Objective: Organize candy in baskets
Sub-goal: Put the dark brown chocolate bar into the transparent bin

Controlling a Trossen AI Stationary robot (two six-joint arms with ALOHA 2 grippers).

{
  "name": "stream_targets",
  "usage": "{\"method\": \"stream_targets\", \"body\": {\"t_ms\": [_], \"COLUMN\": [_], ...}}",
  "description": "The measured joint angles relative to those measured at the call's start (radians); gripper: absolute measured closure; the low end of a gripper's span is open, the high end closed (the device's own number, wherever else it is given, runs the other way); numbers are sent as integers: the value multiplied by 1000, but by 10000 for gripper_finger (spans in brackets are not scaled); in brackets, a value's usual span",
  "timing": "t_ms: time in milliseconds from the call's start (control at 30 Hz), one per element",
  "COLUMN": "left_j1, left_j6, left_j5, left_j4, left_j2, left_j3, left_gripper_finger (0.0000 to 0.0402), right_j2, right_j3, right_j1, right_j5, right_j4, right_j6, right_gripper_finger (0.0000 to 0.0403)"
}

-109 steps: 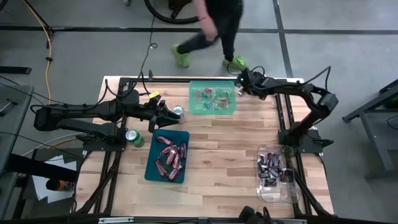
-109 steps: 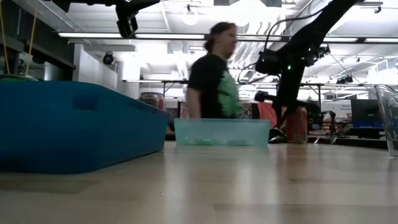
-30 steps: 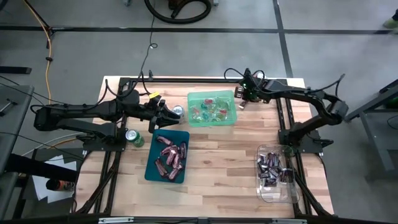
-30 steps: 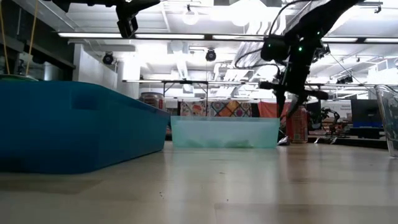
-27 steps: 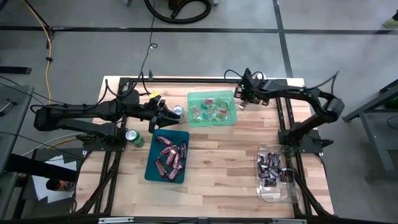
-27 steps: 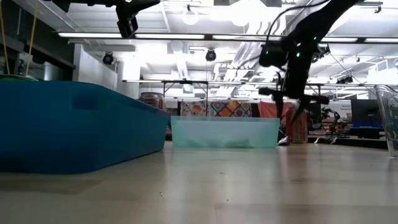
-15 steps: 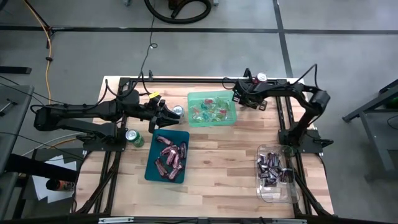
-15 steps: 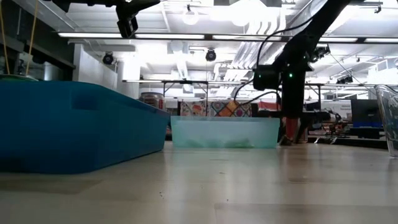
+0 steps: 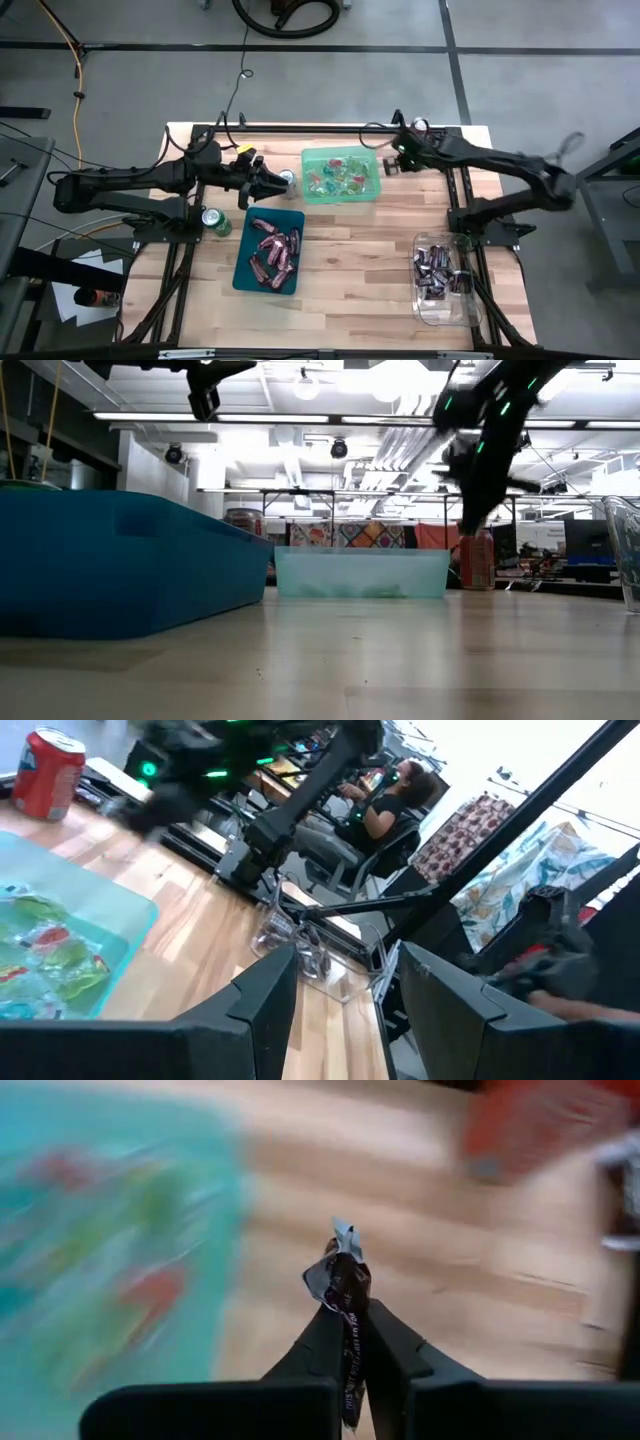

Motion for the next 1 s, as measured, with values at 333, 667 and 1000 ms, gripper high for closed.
{"method": "stream_targets", "body": {"t_ms": [333,667,1000], "left_j1": [2,2,2], "left_j6": [1,-60,-79], "left_j5": [-106,-164,-165], "left_j4": [0,3,8], "left_j2": [0,1,1], "left_j3": [0,0,0], "left_gripper_finger": [238,238,238], "right_j2": [-482,-569,-405], "right_j3": [0,0,0], "right_j1": [464,1034,1184], "right_j5": [-492,-572,-553], "right_j4": [-171,-184,-315], "right_j6": [201,717,795], "right_gripper_finger": [397,398,346]}}
